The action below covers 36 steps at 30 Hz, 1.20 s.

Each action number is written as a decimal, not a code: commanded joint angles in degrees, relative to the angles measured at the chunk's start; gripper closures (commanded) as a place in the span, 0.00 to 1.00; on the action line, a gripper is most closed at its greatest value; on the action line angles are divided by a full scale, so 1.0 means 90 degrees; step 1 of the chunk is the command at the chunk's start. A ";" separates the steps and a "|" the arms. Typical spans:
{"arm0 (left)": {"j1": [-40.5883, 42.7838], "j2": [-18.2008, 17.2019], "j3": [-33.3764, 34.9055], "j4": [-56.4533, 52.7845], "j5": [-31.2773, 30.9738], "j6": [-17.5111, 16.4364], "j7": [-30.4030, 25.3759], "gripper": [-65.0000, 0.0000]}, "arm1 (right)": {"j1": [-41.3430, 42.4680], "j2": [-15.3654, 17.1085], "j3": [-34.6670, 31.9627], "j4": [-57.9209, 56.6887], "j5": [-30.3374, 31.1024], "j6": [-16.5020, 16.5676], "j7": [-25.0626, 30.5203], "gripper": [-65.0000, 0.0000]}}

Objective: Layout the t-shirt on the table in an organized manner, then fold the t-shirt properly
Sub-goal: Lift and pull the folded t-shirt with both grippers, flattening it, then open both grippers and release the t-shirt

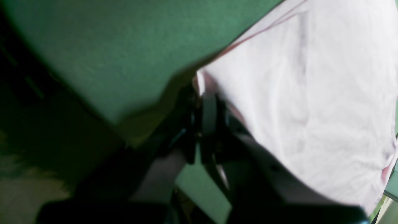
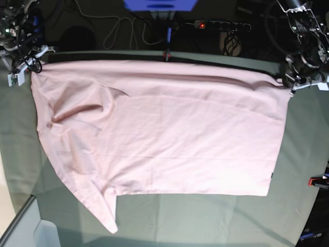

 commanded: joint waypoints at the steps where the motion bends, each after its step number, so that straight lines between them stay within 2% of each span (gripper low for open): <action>1: 0.0099 -0.0116 -0.0034 0.0087 -0.0072 -0.0015 0.0005 0.99 | -0.0040 0.0103 0.0043 0.0112 0.0028 -0.0071 0.0057 0.83; 4: 0.0148 -0.0136 -0.0044 0.0087 -0.0072 -0.0015 0.0229 0.91 | -0.0148 0.0093 0.0043 0.0171 0.0028 -0.0071 0.0076 0.71; 8: 0.0167 -0.0136 -0.0054 0.0087 -0.0072 0.0014 0.0503 0.65 | -0.0177 0.0083 0.0102 0.0444 0.0038 -0.0071 0.0047 0.65; 11: 0.0177 -0.0146 -0.0054 0.0126 -0.0072 -0.0005 0.0503 0.61 | -0.0197 0.0073 0.0170 0.0659 0.0038 -0.0071 0.0037 0.65; 14: 0.0177 -0.0146 -0.0171 0.0243 -0.0072 0.0014 0.0512 0.59 | -0.0128 -0.0102 0.0610 0.0835 0.0038 -0.0071 0.0037 0.64; 18: 0.0177 -0.0087 -0.0884 0.0595 -0.0072 -0.0005 0.0561 0.49 | 0.0097 -0.0122 0.0913 0.0991 0.0038 -0.0071 0.0037 0.63; 21: 0.0177 -0.0136 -0.0982 0.0800 -0.0072 -0.0015 0.0561 0.41 | 0.0331 -0.0034 0.0952 0.0991 0.0008 -0.0071 0.0037 0.59; 27: 0.0118 -0.0156 -0.1265 0.1093 -0.0072 -0.0015 0.0552 0.37 | 0.0780 0.0034 0.0952 0.0982 0.0008 -0.0071 0.0037 0.49; 36: -0.0136 -0.0156 -0.1294 0.1494 -0.0062 0.0034 0.0542 0.37 | 0.1142 0.0024 0.0893 0.0982 -0.0002 -0.0071 0.0037 0.48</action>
